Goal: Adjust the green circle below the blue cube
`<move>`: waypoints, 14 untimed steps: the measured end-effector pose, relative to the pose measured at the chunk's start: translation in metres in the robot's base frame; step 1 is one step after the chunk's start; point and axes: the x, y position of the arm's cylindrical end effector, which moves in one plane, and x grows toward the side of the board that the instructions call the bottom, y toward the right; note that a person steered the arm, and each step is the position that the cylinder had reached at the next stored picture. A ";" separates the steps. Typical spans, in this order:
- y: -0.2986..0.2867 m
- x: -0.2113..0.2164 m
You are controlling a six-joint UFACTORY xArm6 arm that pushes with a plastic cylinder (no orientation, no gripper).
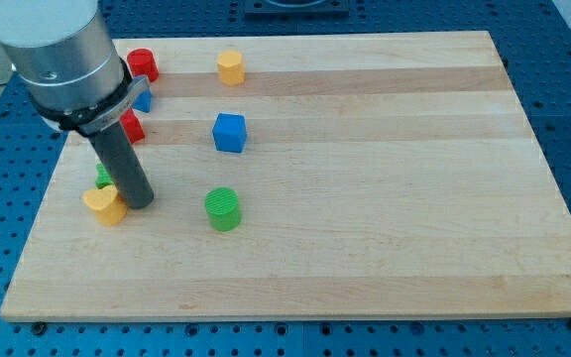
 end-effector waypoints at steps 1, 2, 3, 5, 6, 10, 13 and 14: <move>-0.012 -0.016; -0.016 -0.029; 0.006 -0.030; 0.102 -0.037; 0.160 -0.054; 0.100 -0.067; 0.191 -0.006; 0.184 0.062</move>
